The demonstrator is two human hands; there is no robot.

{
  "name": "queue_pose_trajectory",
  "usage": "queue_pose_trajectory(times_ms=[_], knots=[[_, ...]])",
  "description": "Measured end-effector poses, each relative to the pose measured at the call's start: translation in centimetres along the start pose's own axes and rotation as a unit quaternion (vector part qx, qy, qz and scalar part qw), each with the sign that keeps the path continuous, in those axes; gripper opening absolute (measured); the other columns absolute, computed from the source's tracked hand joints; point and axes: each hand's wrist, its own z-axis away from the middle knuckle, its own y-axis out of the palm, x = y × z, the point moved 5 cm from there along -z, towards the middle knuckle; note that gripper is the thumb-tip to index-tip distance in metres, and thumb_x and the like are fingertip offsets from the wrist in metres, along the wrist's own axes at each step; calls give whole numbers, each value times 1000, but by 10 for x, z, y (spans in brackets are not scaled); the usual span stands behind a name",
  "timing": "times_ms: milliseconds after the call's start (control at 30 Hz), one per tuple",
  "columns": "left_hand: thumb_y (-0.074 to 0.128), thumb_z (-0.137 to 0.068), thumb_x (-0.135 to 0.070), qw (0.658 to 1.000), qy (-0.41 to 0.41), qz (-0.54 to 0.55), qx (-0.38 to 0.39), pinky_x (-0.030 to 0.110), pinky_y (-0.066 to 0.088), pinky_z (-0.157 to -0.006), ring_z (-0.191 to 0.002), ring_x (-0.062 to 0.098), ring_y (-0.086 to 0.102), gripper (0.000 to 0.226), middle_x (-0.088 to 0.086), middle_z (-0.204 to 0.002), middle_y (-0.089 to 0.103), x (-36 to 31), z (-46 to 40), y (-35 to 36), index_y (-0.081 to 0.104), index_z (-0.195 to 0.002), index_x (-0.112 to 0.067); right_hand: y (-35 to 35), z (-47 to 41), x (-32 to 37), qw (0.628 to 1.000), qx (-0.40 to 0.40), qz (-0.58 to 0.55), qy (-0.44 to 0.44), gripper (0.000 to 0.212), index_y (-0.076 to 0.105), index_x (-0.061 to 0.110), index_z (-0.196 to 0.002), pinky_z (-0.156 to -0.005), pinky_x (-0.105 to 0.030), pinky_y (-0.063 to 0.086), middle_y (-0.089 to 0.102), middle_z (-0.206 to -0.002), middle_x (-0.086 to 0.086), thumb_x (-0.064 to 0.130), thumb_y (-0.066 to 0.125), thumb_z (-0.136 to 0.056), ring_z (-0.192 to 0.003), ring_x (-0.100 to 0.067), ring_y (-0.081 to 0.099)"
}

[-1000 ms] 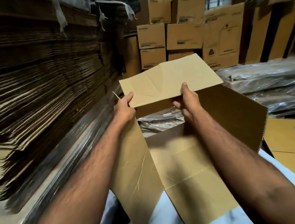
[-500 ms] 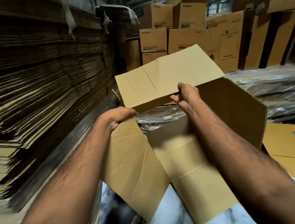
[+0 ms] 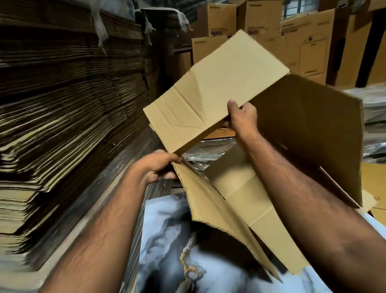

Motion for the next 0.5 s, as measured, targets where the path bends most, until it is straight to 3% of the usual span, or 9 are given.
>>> queue_pose_trajectory(times_ms=[67,133,200,300,367,433,500], knots=[[56,-95,-3,999,-25,31,0,34,60,-61,-56,16,68,7,10,-68,69,18,0,6,60,-91,0,1,8,-24,998,4,-11,59,30,57,0,-114,-48,-24,52,67,-106,-14,25,55,-99,-72,-18,65],[55,-96,-2,999,-35,41,3,33,61,-57,-57,18,69,10,12,-67,69,28,3,11,61,-94,6,0,19,-47,988,62,-77,121,29,53,4,-124,-60,-27,57,66,-120,-13,24,51,-103,-91,-19,70],[54,-97,-2,999,-30,40,-2,28,60,-53,-57,16,69,10,10,-67,67,30,7,12,60,-98,6,-1,35,-66,964,128,-165,164,36,51,10,-128,-81,-39,60,62,-132,-13,37,46,-104,-108,-23,68],[54,-97,-2,999,-14,45,-16,29,60,-52,-55,13,68,7,9,-71,66,22,12,12,57,-90,-1,8,52,-85,948,178,-189,185,77,32,20,-152,-98,-49,51,49,-145,-3,70,25,-94,-127,-27,56],[53,-97,0,999,-3,44,-30,31,58,-54,-52,12,67,12,8,-67,65,11,16,9,55,-86,-4,15,60,-90,972,137,-101,163,72,31,21,-152,-104,-48,44,54,-137,1,65,12,-99,-130,-28,52],[49,-98,-1,999,-4,38,-32,31,58,-55,-47,10,64,15,3,-52,62,-1,22,6,54,-84,-5,16,59,-97,986,98,117,70,62,48,11,-143,-106,-43,38,57,-138,-12,51,19,-106,-131,-34,49],[49,-99,-2,999,-12,34,-31,32,60,-54,-45,11,64,16,5,-52,59,-13,31,3,51,-83,-5,24,57,-105,929,141,326,-102,47,52,7,-140,-107,-37,36,51,-144,-19,35,35,-105,-133,-36,46]])
